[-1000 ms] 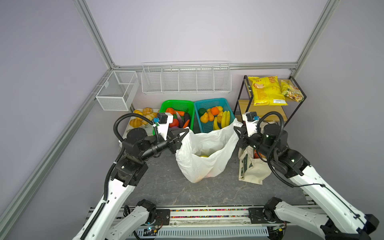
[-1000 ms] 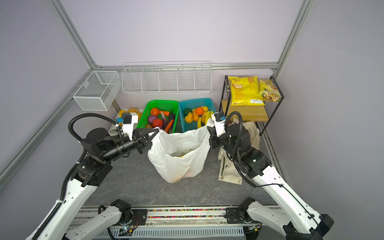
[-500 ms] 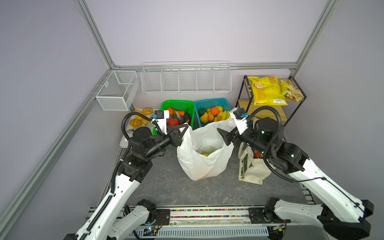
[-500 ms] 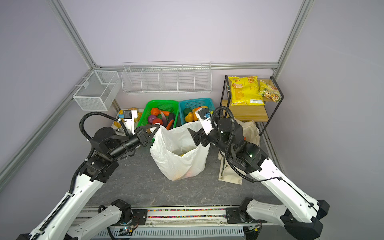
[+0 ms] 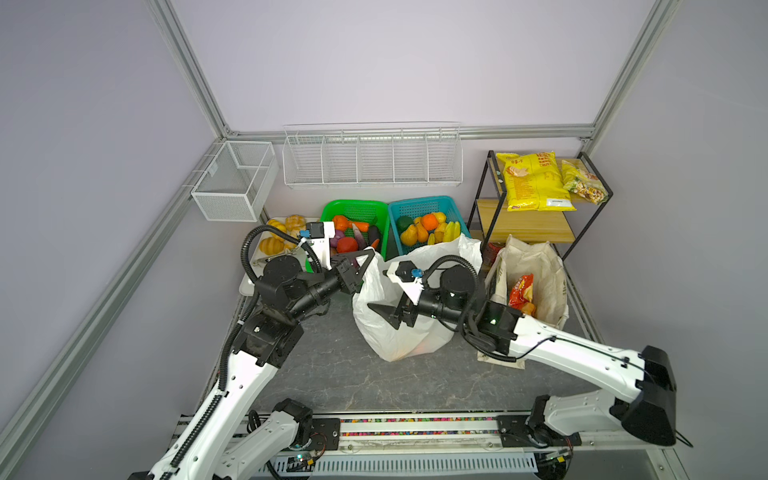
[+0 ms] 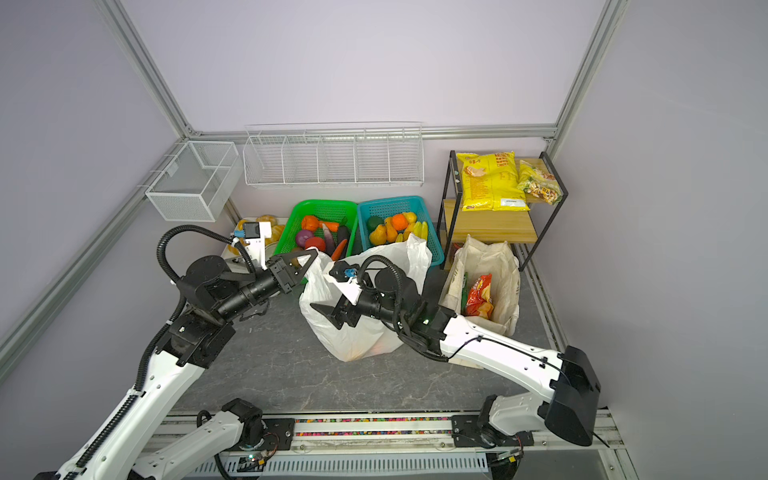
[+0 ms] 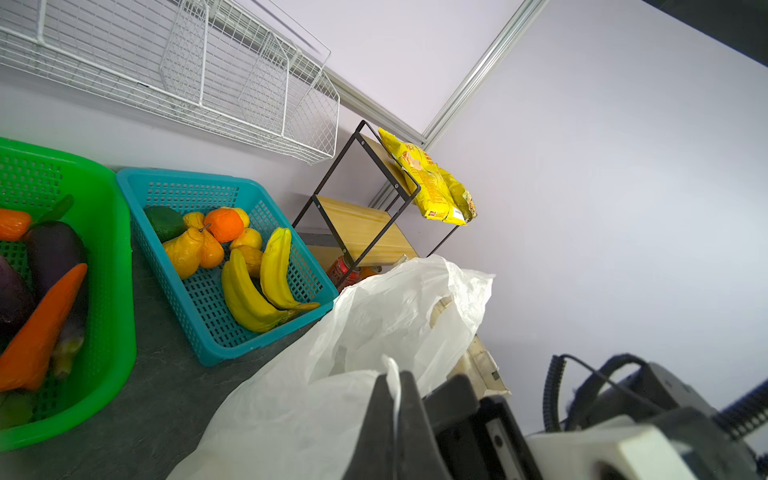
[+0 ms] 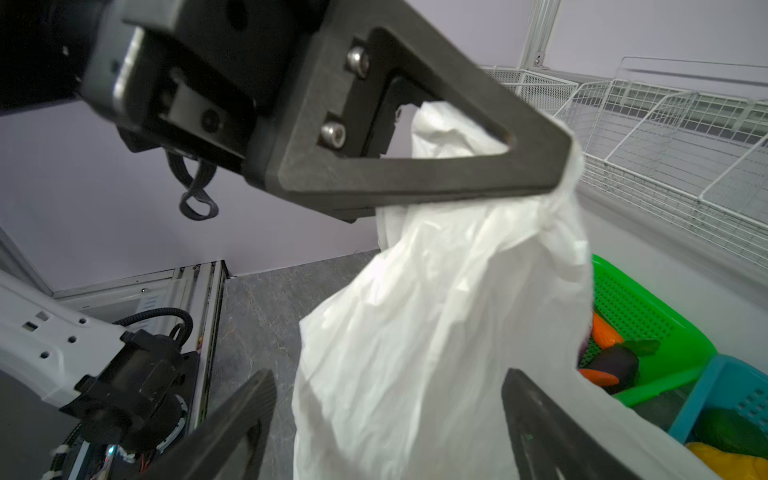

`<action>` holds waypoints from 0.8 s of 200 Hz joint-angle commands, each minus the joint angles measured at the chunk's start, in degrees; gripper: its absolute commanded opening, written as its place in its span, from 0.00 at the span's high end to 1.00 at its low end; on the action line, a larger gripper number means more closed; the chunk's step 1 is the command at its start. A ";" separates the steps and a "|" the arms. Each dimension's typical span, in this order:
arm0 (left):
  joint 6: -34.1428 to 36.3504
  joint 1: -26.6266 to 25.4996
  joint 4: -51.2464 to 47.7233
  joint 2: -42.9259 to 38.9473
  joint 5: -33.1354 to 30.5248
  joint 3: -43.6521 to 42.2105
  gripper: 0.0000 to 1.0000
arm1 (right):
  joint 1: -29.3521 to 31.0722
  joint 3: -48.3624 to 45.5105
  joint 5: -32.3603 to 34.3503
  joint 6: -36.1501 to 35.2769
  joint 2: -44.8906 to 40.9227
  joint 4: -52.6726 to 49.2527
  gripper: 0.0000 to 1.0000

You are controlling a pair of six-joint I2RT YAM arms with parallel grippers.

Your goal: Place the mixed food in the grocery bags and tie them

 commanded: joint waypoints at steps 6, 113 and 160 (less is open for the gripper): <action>-2.74 -0.16 0.97 -1.01 0.12 0.57 1.00 | 0.34 -2.16 11.74 -0.20 2.50 15.58 0.12; -0.60 -0.16 -2.15 -0.24 2.03 2.69 1.00 | -11.13 -2.35 -12.88 0.35 8.81 19.02 0.38; 9.05 0.03 -6.18 1.34 0.94 6.90 0.90 | -12.75 -5.10 -25.94 3.34 8.27 15.40 0.92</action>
